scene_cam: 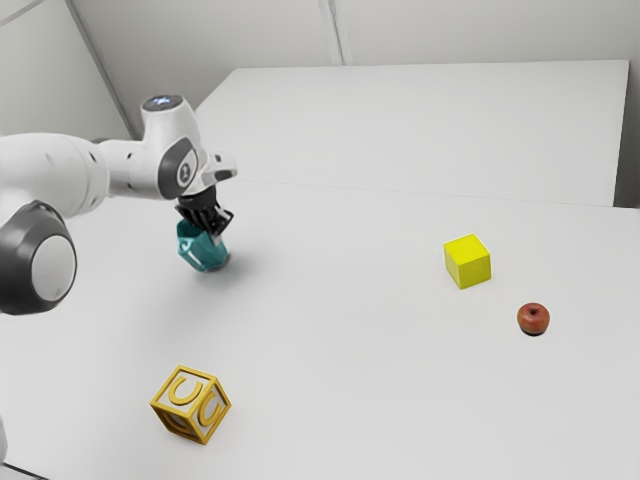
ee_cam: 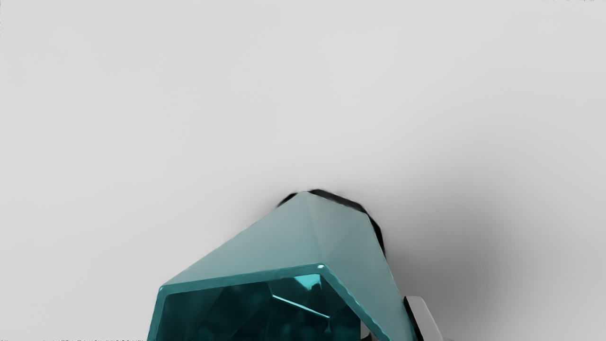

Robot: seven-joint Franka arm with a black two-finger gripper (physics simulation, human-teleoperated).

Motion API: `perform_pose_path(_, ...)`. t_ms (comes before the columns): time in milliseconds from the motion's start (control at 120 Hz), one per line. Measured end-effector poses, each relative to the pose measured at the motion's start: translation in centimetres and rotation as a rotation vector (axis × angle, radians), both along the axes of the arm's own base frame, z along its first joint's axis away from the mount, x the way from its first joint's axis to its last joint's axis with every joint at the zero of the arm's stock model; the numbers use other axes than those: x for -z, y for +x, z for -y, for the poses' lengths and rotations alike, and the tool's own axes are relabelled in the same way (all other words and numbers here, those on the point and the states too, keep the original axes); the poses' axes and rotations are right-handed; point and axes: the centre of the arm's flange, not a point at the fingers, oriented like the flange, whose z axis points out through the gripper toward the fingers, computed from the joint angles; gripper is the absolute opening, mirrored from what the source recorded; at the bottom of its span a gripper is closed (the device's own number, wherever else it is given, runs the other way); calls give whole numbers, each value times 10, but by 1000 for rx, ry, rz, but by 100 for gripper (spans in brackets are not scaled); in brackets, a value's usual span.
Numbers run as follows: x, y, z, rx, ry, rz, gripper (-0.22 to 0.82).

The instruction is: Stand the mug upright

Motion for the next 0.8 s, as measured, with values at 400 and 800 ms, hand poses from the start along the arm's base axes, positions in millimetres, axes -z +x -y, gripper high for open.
perform_pose_path(400,-2,4,0,-153,-8,66,38)
perform_pose_path(800,-204,-18,2,-239,-71,221,56)
